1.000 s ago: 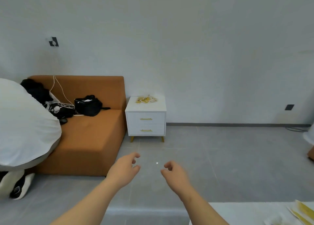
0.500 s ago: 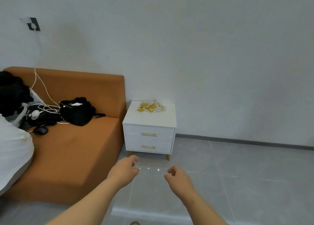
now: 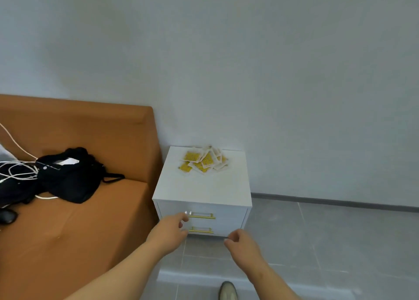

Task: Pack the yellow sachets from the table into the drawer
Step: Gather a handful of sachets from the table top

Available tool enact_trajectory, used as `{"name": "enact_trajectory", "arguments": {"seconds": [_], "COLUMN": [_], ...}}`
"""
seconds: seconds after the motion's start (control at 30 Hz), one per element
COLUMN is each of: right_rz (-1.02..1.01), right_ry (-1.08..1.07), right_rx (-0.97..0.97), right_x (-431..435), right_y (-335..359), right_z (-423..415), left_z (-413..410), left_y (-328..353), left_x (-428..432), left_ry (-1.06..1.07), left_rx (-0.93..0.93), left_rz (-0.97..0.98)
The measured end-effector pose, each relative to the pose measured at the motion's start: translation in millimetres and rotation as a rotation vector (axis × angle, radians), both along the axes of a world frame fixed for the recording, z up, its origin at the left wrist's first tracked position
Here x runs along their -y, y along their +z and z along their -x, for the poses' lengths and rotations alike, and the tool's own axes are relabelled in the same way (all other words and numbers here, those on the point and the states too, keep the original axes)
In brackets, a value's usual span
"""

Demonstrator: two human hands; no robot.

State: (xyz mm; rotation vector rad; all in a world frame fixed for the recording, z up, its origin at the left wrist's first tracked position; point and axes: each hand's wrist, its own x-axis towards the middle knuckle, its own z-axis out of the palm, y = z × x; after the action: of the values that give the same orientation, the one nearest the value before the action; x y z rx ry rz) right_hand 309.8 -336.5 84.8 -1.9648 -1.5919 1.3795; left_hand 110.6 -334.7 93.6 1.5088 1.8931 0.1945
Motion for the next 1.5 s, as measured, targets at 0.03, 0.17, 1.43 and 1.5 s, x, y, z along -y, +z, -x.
{"name": "enact_trajectory", "arguments": {"seconds": [0.03, 0.17, 1.43, 1.5], "right_rz": [0.004, 0.056, 0.197, 0.157], "right_ry": [0.010, 0.037, 0.323, 0.332], "right_rx": [-0.001, -0.017, 0.501, 0.545], "right_x": [-24, -121, -523, -520], "right_y": [-6, -23, -236, -242], "right_z": [2, 9, 120, 120], "left_z": [5, 15, 71, 71], "left_y": [-5, -19, -257, -259], "left_x": [-22, -107, -479, -478], "left_ry": [0.020, 0.099, 0.207, 0.223], "left_rx": [0.001, 0.012, -0.246, -0.244], "left_rz": [0.009, 0.041, 0.252, 0.197]}}
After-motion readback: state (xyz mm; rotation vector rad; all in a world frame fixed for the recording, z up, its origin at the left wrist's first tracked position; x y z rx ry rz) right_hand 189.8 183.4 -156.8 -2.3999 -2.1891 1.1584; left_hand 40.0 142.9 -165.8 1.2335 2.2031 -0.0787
